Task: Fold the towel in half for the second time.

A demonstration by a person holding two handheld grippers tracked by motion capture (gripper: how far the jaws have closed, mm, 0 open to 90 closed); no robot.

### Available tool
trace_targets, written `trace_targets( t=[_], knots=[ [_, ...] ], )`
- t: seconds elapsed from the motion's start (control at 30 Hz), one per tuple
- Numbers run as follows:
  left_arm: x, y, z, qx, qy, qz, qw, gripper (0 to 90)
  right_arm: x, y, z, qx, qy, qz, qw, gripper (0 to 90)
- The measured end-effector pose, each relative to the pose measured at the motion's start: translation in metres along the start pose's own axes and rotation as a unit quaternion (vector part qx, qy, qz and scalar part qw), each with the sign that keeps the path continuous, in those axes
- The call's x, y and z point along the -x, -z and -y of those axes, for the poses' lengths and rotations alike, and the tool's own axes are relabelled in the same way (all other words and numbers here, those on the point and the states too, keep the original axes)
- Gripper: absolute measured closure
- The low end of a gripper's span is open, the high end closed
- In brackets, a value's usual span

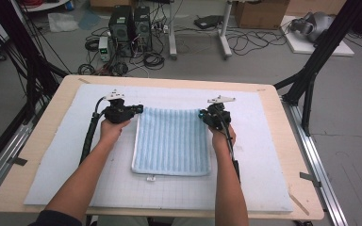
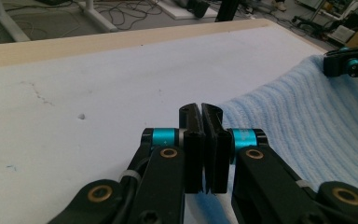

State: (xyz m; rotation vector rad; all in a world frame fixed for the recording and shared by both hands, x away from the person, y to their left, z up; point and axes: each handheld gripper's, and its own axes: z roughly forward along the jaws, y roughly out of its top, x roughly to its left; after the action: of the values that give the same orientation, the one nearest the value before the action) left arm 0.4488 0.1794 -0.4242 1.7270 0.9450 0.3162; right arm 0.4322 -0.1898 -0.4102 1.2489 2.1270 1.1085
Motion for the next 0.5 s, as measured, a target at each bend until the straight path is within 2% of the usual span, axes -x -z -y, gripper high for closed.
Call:
trace_targets(
  t=[0.07,0.17,0.23,0.3,0.47,0.5],
  knots=[
    [0.002,0.002,-0.001,0.007,-0.007,0.004,0.9999,87.1,-0.001,0.002,0.000,0.003,-0.001,-0.001,1.0000,84.8],
    [0.003,0.008,-0.001,0.015,-0.006,0.014,0.9998,87.1,-0.003,0.009,0.000,0.012,-0.001,-0.010,0.9999,84.7],
    [0.004,0.011,0.000,0.009,-0.007,0.022,0.9997,87.1,-0.004,0.014,0.000,0.016,-0.001,-0.015,0.9998,84.7],
    [0.007,0.014,0.003,0.025,-0.014,0.021,0.9994,87.0,-0.004,0.018,0.000,0.018,0.002,-0.019,0.9997,84.6],
    [0.010,0.022,0.008,0.027,-0.008,0.028,0.9992,87.0,-0.008,0.027,0.002,0.028,0.005,-0.024,0.9993,84.6],
    [0.011,0.024,0.008,0.032,-0.012,0.029,0.9990,87.1,-0.009,0.028,0.002,0.031,0.004,-0.025,0.9992,84.6]
  ],
)
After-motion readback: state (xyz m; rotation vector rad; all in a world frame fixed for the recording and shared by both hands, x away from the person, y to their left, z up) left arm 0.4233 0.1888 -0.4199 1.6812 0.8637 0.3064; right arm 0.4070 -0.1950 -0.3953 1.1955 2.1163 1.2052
